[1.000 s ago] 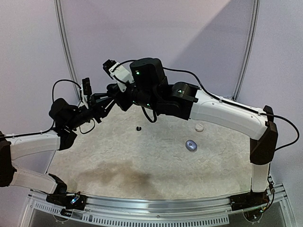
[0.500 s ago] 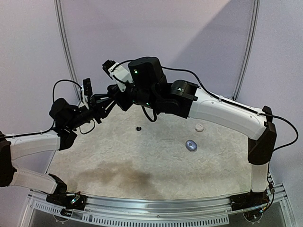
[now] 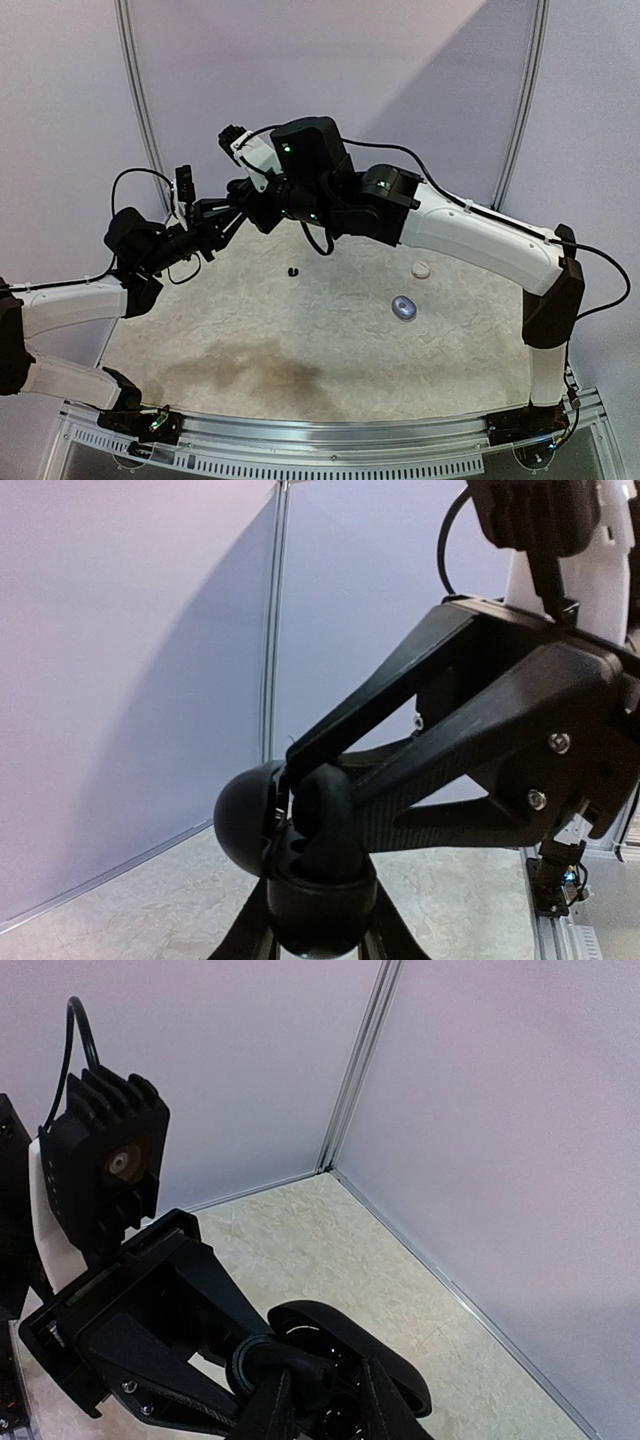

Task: Insert the wireless bluetooth earbuds into the charging case
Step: Insert the left earbud into the left side groove of the charging case.

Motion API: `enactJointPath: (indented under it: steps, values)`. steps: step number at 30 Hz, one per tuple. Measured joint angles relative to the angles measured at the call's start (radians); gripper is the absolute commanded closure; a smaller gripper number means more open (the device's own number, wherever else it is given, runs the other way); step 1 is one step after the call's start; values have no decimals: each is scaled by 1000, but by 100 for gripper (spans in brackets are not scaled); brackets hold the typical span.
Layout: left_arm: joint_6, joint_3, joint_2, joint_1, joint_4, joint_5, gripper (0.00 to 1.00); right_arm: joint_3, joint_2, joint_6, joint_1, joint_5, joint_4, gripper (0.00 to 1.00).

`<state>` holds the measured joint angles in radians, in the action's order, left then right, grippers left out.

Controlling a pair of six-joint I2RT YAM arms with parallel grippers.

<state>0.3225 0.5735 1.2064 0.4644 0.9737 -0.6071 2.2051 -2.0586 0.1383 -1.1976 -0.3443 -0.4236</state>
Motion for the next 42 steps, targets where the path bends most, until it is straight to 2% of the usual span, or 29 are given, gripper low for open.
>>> enactJointPath:
  steps: [6,13,21,29,38,42]
  values:
    - [-1,0,0,0,1,-5,100,49,-21,-4,2,4,-39,71]
    - [11,0,-1,-1,0,-2,100,73,-27,-32,13,32,-75,70]
    - [23,0,-1,-1,2,-6,100,104,-32,-59,28,77,-117,60]
    - [27,0,-1,-1,0,-5,100,145,-45,-68,34,118,-167,54]
    - [38,0,-3,-2,3,-13,100,153,-50,-97,47,177,-206,53]
    - [48,0,-3,-2,6,-14,100,154,-50,-104,51,184,-206,49]
